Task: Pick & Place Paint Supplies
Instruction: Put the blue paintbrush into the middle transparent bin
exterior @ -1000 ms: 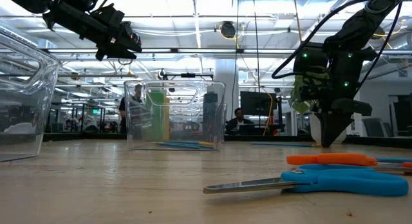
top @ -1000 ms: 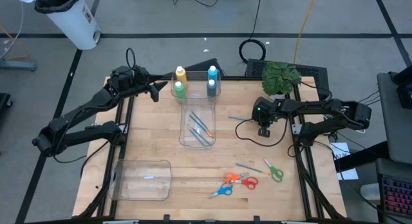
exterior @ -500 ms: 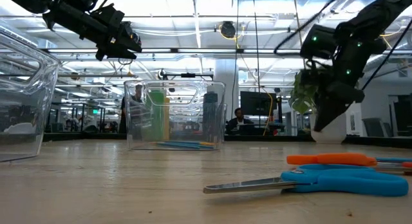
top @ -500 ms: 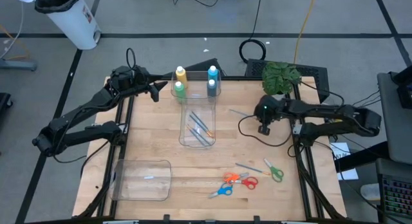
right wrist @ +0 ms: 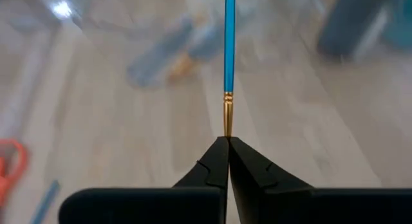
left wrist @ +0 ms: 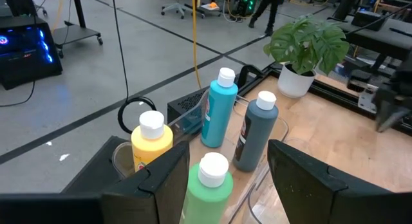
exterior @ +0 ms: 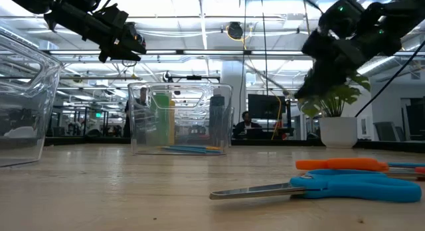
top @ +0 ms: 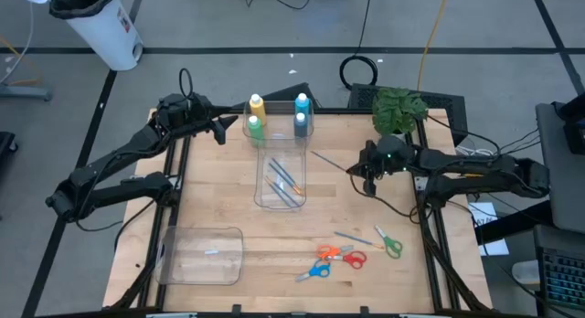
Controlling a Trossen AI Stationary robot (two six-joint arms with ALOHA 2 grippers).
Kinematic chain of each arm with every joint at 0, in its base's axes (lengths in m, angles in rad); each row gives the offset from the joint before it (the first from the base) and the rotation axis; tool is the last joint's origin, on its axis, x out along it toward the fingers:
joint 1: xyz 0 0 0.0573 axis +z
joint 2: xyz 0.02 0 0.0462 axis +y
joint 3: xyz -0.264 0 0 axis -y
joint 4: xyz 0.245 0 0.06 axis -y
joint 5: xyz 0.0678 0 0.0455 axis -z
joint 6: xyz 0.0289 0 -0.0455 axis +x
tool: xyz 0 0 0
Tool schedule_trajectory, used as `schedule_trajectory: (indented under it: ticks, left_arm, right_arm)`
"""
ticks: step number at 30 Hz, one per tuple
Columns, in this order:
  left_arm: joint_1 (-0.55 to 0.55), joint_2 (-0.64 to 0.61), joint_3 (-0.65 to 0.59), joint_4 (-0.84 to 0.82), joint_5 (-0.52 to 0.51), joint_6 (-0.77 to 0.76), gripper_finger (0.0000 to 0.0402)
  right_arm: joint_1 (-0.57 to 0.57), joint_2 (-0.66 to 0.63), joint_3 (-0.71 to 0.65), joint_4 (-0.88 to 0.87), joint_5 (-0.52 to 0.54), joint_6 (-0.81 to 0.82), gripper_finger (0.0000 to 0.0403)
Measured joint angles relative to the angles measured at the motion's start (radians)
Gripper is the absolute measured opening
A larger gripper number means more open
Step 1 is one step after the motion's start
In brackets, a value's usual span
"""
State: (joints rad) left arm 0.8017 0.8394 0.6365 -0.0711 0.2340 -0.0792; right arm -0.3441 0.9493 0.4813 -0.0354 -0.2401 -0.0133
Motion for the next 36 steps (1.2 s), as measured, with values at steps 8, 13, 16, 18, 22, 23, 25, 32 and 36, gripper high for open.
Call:
schedule_trajectory:
  ticks: [8,13,16,18,22,23,25,32,36]
  left_arm:
    - [0.0,0.0,0.0,0.0,0.0,0.0,0.0214]
    - [0.0,0.0,0.0,0.0,0.0,0.0,0.0214]
    - [0.0,0.0,0.0,0.0,0.0,0.0,0.0214]
    - [0.0,0.0,0.0,0.0,0.0,0.0,0.0214]
    - [0.0,0.0,0.0,0.0,0.0,0.0,0.0214]
    - [0.0,0.0,0.0,0.0,0.0,0.0,0.0214]
    - [0.0,0.0,0.0,0.0,0.0,0.0,0.0214]
    - [0.0,0.0,0.0,0.0,0.0,0.0,0.0214]
    - [0.0,0.0,0.0,0.0,0.0,0.0,0.0214]
  right_arm:
    - [0.164,0.006,-0.074,0.364,0.002,0.054,0.0]
    - [0.274,0.042,-0.116,0.606,0.015,0.054,0.0]
    - [0.329,0.068,-0.119,0.653,0.08,0.047,0.0]
    - [0.361,0.086,-0.119,0.667,0.104,0.039,0.0]
    - [0.415,0.112,-0.119,0.722,0.108,0.04,0.0]
    - [0.429,0.116,-0.119,0.734,0.108,0.043,0.0]
    - [0.455,0.12,-0.119,0.758,0.107,0.044,0.0]
    - [0.529,0.123,-0.119,0.805,0.106,0.027,0.0]
    - [0.565,0.123,-0.119,0.818,0.105,0.027,0.0]
